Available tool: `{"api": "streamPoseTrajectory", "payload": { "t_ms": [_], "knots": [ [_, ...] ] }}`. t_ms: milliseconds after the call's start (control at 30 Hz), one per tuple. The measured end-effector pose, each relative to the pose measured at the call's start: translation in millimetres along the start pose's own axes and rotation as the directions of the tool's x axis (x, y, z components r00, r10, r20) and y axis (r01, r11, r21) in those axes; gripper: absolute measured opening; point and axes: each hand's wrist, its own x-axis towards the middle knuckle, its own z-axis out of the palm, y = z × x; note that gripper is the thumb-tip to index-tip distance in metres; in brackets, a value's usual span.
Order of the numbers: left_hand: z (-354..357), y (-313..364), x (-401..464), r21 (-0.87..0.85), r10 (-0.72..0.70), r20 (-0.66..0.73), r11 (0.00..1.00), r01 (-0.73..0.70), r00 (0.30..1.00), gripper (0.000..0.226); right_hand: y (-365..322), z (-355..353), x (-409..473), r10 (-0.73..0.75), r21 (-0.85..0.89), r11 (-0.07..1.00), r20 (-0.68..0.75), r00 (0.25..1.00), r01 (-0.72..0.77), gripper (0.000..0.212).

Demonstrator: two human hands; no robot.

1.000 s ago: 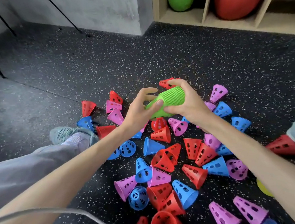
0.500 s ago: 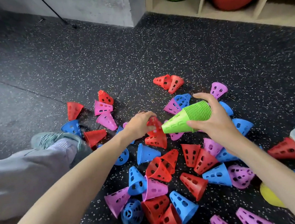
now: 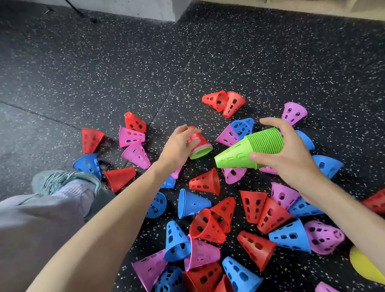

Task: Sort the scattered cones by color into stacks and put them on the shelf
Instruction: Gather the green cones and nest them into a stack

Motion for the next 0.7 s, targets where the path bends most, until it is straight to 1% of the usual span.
{"api": "streamPoseTrajectory", "payload": {
  "t_ms": [100,167,233,300,367,433,467,500,567,600,633,700],
  "knots": [
    [-4.1,-2.0,-1.7,0.050,0.021,0.054,0.998,-0.024,0.998,0.034,0.4,0.6,2.7,0.005,0.004,1.000,-0.008,1.000,-0.005,0.072],
    [-9.4,-0.2,-6.1,0.086,0.029,0.092,0.996,-0.037,0.995,0.039,0.6,0.8,3.4,0.003,0.002,1.000,-0.009,1.000,-0.003,0.072],
    [-15.4,2.9,-10.8,0.135,0.049,0.082,0.989,-0.060,0.995,0.045,0.6,0.8,2.6,-0.004,0.004,1.000,-0.012,1.000,0.004,0.072],
    [-21.4,7.7,-13.5,0.142,0.089,0.090,0.985,-0.101,0.992,0.049,0.3,0.5,1.4,-0.005,0.006,1.000,-0.014,1.000,0.005,0.072],
    [-25.1,9.9,-13.5,0.162,0.107,0.171,0.977,-0.135,0.979,0.058,0.4,0.6,0.0,-0.007,0.002,1.000,-0.014,1.000,0.007,0.072],
    [-25.3,10.4,-11.9,0.347,0.093,0.259,0.920,-0.183,0.961,0.076,-0.2,1.1,-2.5,-0.007,0.008,1.000,-0.013,1.000,0.007,0.072],
    [-24.1,9.7,-10.8,0.438,0.084,0.275,0.876,-0.202,0.958,0.080,-1.0,1.4,-4.4,-0.006,0.017,1.000,-0.008,1.000,0.006,0.072],
    [-23.7,10.0,-9.8,0.492,0.080,0.269,0.846,-0.208,0.960,0.080,-1.9,1.9,-6.6,-0.005,0.025,1.000,0.000,1.000,0.005,0.072],
    [-23.9,11.2,-7.3,0.540,0.085,0.256,0.814,-0.215,0.963,0.076,-3.6,2.8,-11.6,-0.006,0.039,0.999,0.014,1.000,0.006,0.072],
    [-24.3,12.1,-7.0,0.565,0.081,0.272,0.793,-0.227,0.959,0.078,-4.0,3.0,-13.8,-0.007,0.046,0.999,0.017,1.000,0.006,0.072],
    [-24.2,11.8,-6.9,0.591,0.070,0.303,0.769,-0.245,0.951,0.083,-4.7,2.5,-15.9,-0.006,0.053,0.999,0.015,1.000,0.005,0.072],
    [-25.1,7.4,-7.7,0.623,0.050,0.373,0.726,-0.290,0.926,0.102,-5.6,0.8,-18.7,-0.001,0.057,0.998,0.008,1.000,0.001,0.072]
  ]
}}
